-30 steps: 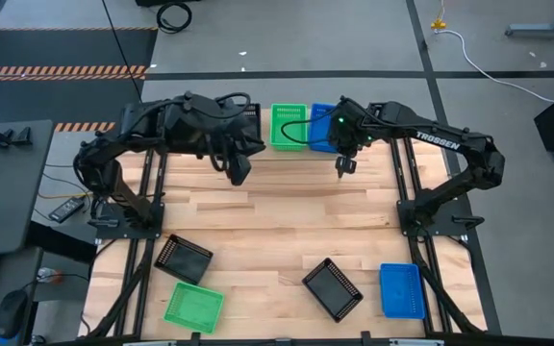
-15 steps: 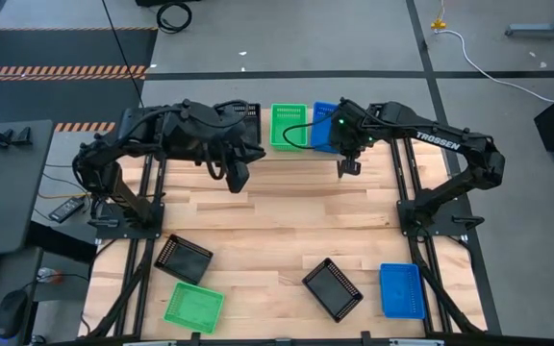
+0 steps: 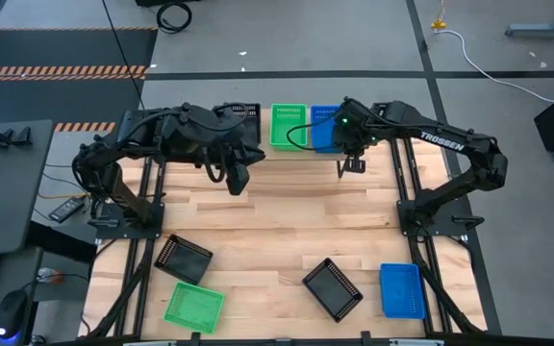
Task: Stack baskets on shelf by color
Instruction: Adjust the stacked blue baskets, then stack the right black basket on top of the other black basket on the shelf
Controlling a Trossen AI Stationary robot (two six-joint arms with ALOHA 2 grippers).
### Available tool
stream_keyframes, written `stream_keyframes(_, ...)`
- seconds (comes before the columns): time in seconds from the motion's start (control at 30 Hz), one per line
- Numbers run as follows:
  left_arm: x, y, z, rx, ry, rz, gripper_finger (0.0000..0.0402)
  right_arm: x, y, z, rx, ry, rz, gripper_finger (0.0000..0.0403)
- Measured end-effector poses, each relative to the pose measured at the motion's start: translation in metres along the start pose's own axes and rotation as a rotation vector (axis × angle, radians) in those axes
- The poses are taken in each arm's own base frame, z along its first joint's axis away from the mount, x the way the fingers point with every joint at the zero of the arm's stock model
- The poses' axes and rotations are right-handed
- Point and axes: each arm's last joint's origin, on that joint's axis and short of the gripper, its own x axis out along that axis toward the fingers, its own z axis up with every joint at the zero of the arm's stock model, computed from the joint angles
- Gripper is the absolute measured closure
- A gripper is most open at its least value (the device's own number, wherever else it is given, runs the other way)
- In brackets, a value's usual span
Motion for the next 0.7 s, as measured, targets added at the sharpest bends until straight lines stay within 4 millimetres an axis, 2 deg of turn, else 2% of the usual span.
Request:
stream_keyframes(0.23,0.0,0.0,0.0,0.0,0.0,-0.001,0.0366,-0.015,0.0,-0.007,0.016,-0.047,-0.029,0.0335)
stream_keyframes(0.4,0.0,0.001,-0.002,0.005,0.021,0.008,0.0368,-0.024,0.002,-0.01,0.1,-0.089,-0.001,0.0334)
stream_keyframes(0.57,0.005,0.007,-0.018,-0.021,0.173,0.108,0.0362,-0.037,0.013,-0.013,0.242,-0.159,0.15,0.0334)
stream_keyframes(0.7,0.022,0.004,-0.032,-0.026,0.268,0.138,0.0336,-0.047,0.028,-0.015,0.27,-0.184,0.296,0.0334)
